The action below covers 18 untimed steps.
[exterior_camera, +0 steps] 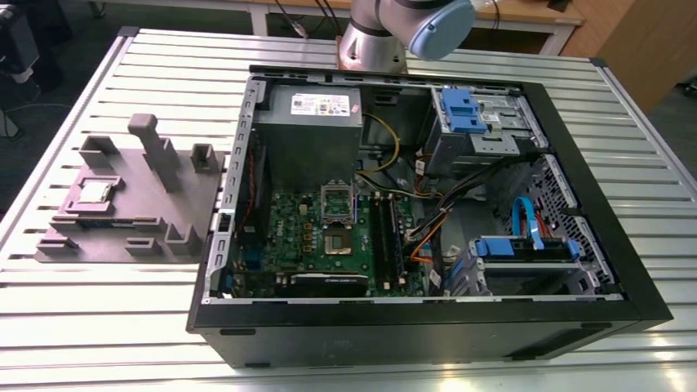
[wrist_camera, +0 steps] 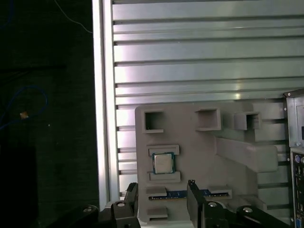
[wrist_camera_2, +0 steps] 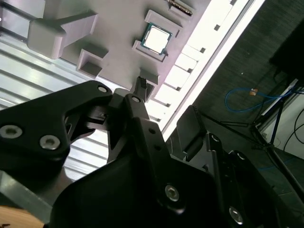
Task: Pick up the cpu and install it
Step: 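Pick up the cpu and move it towards the insertion slot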
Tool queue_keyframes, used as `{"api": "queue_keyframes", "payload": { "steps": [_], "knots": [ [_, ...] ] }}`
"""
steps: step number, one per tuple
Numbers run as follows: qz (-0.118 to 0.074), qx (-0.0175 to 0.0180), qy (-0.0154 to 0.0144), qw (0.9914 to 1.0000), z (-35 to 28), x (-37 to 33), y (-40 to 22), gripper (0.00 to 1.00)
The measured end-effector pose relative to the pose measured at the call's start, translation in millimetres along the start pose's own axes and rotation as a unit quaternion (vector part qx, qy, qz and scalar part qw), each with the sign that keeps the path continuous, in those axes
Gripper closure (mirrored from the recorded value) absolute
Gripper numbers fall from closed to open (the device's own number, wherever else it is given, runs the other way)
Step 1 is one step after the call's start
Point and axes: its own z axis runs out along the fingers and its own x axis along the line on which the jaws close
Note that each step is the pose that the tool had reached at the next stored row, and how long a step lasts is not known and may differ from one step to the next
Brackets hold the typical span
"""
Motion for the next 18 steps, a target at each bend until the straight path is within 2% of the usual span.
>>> {"api": "queue_keyframes", "payload": {
  "steps": [2,4,5,6,18],
  "knots": [
    [-0.013,0.0001,0.0007,0.99992,0.2,0.1,0.0,0.47],
    [-0.014,0.0002,0.0007,0.9999,0.2,0.1,0.0,0.47],
    [-0.014,0.0011,0.0007,0.99989,6.7,0.2,-0.3,0.47],
    [-0.014,0.0011,0.0007,0.99989,17.5,0.4,-0.8,0.47],
    [-0.014,0.0012,0.0007,0.99989,21.2,0.5,-1.0,0.47]
  ]
}}
